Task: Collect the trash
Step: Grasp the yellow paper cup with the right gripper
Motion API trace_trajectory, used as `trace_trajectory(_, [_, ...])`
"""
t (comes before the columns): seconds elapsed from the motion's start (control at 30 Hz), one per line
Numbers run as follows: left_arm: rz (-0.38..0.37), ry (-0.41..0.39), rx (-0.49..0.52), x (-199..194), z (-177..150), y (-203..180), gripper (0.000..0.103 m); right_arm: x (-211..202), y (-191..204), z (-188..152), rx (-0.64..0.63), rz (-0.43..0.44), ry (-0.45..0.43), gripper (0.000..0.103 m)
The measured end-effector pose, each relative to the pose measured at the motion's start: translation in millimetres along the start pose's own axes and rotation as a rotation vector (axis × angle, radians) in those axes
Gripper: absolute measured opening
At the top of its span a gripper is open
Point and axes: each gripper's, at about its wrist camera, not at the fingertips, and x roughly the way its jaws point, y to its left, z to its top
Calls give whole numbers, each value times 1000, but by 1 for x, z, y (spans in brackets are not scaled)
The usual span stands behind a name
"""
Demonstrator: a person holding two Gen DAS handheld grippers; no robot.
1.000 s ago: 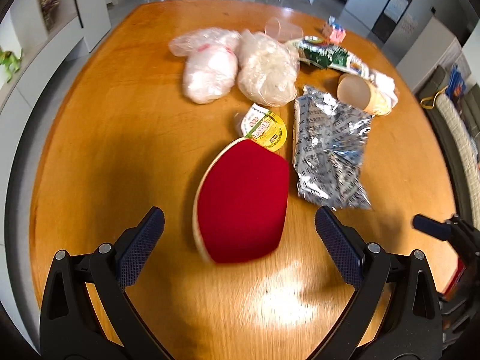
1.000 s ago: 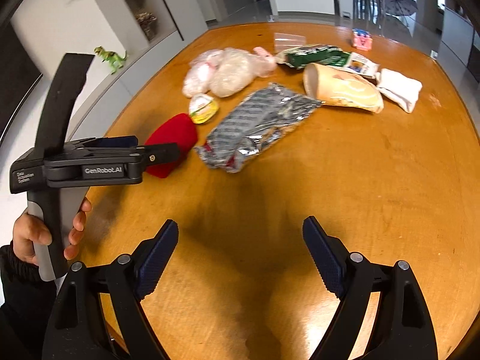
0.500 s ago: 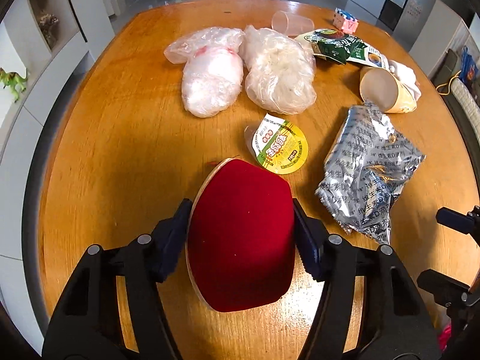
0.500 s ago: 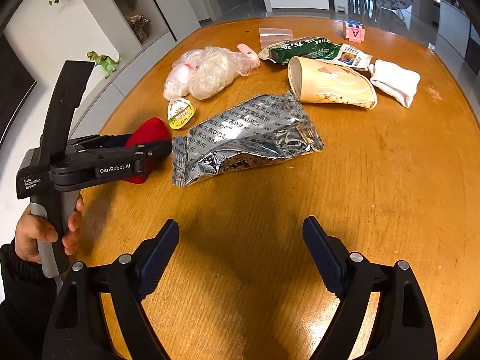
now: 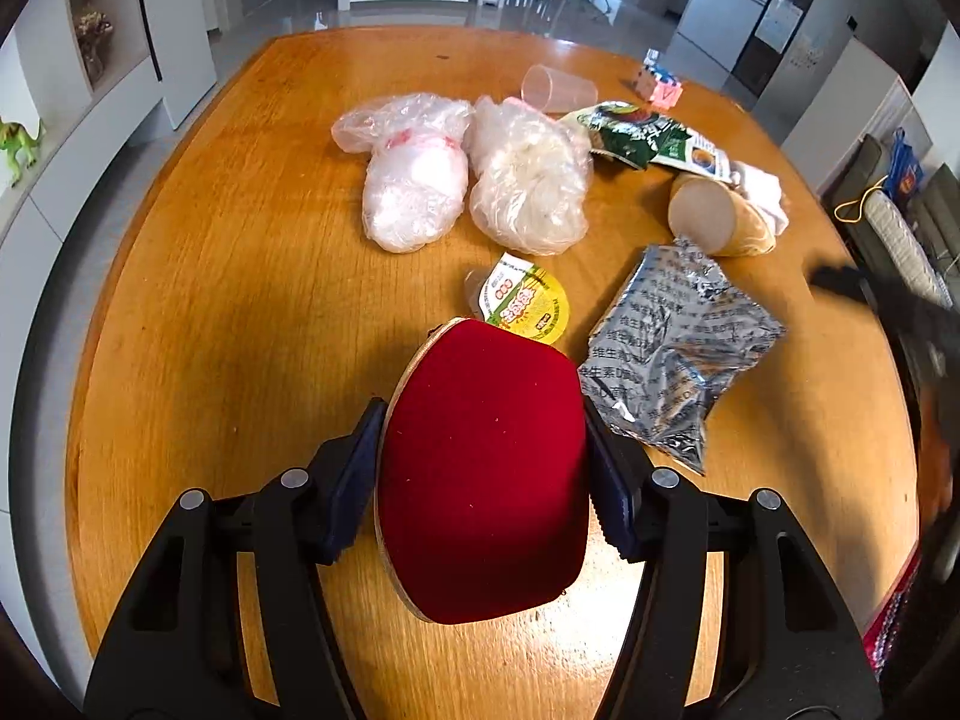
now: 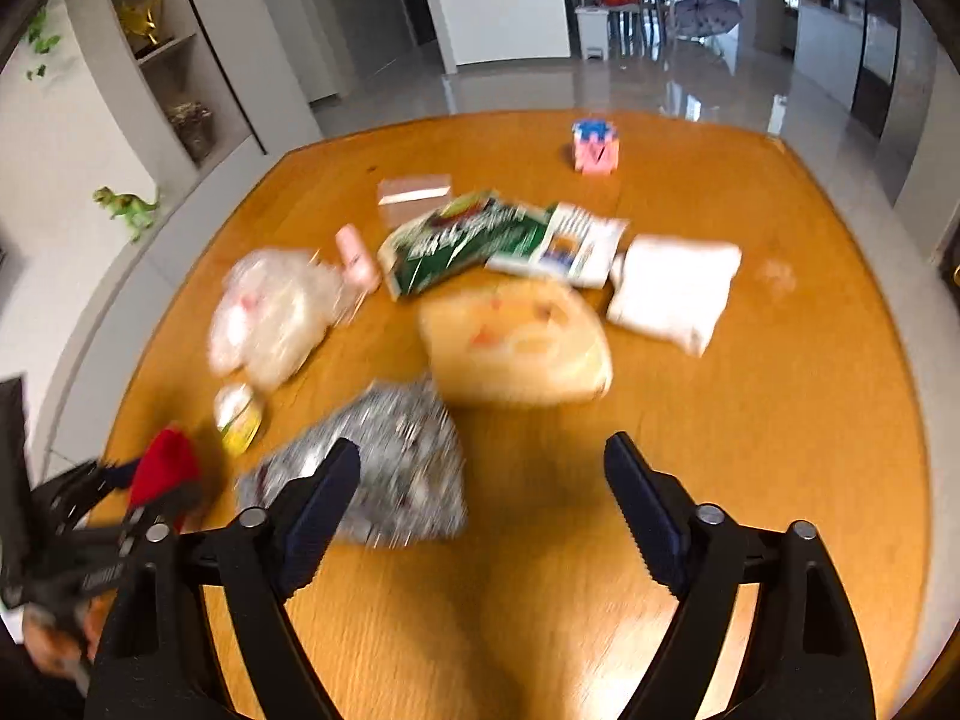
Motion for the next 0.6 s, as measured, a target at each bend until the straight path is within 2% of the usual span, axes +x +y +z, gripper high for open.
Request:
trace_trajectory(0.03, [-6, -3, -2, -1, -1, 0, 60, 4, 2, 7, -17, -16, 12, 62])
trace_trajectory(0.1, [-20, -2, -11, -3, 0, 1, 60, 13, 9, 22, -55, -49, 46, 52])
trace_trajectory(0.27, [-30, 1, -20, -6, -1, 6, 60, 19, 17, 33, -103, -78, 67, 51])
trace_trajectory(0.3, [-30, 2, -20, -7, -1, 6, 60, 22, 19, 34, -123, -93, 83, 55])
trace_trajectory(0.33, [-32, 2, -22, -7, -1, 7, 60, 25, 19, 35, -132, -109, 88, 66])
trace_trajectory(0.4, [-43, 8, -28, -8, -2, 9, 60, 32, 8, 40, -124, -104, 97, 81])
trace_trajectory(0.5, [-46, 9, -34, -9, -3, 11, 60, 49, -24, 45, -37, -17, 150, 84])
trace_trajectory(0.6, [-50, 14, -39, -9, -3, 14, 60, 63, -51, 44, 80, 158, 182, 87])
